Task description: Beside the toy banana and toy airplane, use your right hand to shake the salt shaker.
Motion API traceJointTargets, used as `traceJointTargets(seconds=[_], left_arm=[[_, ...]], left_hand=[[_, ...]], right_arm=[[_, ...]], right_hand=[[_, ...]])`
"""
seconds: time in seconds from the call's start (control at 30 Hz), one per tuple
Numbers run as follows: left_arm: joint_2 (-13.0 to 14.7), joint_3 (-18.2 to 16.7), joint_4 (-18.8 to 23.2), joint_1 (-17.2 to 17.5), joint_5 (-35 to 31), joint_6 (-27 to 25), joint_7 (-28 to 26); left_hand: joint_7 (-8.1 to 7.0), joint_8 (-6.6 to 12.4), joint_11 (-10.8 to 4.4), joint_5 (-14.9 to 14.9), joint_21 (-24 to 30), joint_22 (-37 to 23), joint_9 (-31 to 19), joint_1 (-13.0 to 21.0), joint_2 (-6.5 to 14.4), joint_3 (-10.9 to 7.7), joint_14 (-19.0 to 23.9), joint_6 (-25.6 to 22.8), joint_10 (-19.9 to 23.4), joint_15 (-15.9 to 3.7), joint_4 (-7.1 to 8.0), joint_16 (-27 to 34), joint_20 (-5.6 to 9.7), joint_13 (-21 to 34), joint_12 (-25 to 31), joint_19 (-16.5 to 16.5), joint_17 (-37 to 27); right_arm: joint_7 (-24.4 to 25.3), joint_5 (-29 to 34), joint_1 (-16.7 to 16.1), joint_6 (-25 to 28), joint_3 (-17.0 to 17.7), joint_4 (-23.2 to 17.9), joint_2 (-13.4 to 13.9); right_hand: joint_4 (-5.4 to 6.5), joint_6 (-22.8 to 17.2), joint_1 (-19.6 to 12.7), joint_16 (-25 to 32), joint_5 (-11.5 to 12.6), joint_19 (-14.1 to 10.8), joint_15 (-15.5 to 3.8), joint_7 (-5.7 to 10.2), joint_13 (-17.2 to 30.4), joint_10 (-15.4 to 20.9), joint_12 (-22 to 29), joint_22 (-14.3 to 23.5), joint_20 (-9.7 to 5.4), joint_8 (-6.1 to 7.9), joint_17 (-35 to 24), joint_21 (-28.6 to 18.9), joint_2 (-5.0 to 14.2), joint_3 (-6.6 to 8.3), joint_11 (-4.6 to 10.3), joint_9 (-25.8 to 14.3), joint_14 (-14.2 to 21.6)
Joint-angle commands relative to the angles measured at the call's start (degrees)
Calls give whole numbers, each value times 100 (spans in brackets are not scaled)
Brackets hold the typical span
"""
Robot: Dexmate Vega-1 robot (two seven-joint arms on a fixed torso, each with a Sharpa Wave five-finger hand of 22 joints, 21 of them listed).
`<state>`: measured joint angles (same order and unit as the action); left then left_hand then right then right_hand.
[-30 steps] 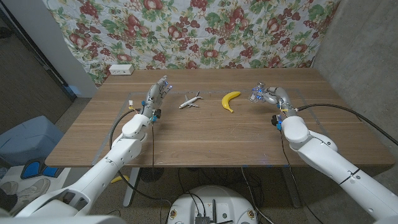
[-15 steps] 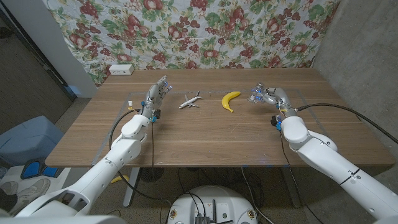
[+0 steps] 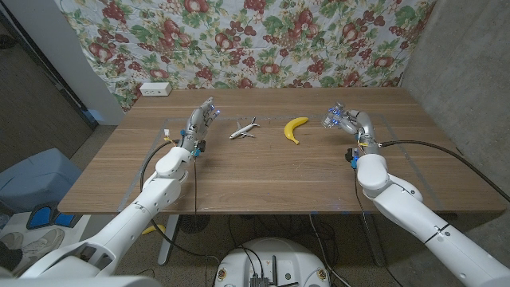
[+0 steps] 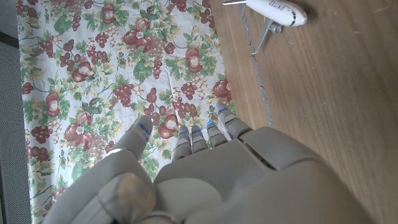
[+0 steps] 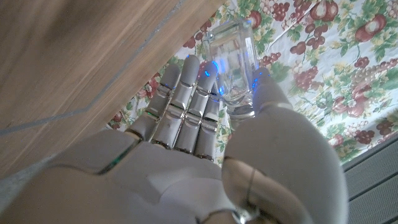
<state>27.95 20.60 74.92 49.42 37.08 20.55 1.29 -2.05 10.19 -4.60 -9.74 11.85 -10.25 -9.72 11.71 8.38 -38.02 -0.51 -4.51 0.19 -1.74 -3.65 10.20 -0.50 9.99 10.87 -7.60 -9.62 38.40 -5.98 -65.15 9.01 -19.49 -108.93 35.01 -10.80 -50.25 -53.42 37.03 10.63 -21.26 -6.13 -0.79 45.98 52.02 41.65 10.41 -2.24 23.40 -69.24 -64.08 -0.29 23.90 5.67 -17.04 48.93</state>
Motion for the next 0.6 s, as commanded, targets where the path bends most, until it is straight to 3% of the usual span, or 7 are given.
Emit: traceJointTargets(seconds=[0.03,0.33,0.6], left_arm=[[-29,9,-48,-31,-2,5,-7],[-48,25,-93,-71,-20,8,-4],[-55,23,-101,-79,-33,22,-22]], left_hand=[[2,13,21,-35,2,-22,-19,65,223,-7,33,-68,13,-168,22,15,-6,20,12,-52,-18],[2,12,17,-35,1,-22,-19,66,223,-7,32,-64,14,-166,22,15,-5,20,12,-51,-18],[5,13,22,-34,2,-22,-19,67,225,-7,29,-69,14,-174,22,14,-4,20,12,-51,-18]], right_arm=[[990,156,-84,-785,148,442,-836],[1156,156,-93,-928,228,548,-1080],[999,155,-77,-1053,242,610,-1046]], right_hand=[[195,-640,-729,12,51,-21,-621,420,3,274,-32,-7,-314,12,-10,-61,723,194,271,-498,33],[188,-641,-736,25,47,-26,-619,406,-5,295,-33,-8,-302,5,-15,-72,719,193,252,-500,48],[194,-646,-729,32,42,-24,-610,401,13,289,-30,-9,-292,-8,-17,-81,719,189,251,-489,53]])
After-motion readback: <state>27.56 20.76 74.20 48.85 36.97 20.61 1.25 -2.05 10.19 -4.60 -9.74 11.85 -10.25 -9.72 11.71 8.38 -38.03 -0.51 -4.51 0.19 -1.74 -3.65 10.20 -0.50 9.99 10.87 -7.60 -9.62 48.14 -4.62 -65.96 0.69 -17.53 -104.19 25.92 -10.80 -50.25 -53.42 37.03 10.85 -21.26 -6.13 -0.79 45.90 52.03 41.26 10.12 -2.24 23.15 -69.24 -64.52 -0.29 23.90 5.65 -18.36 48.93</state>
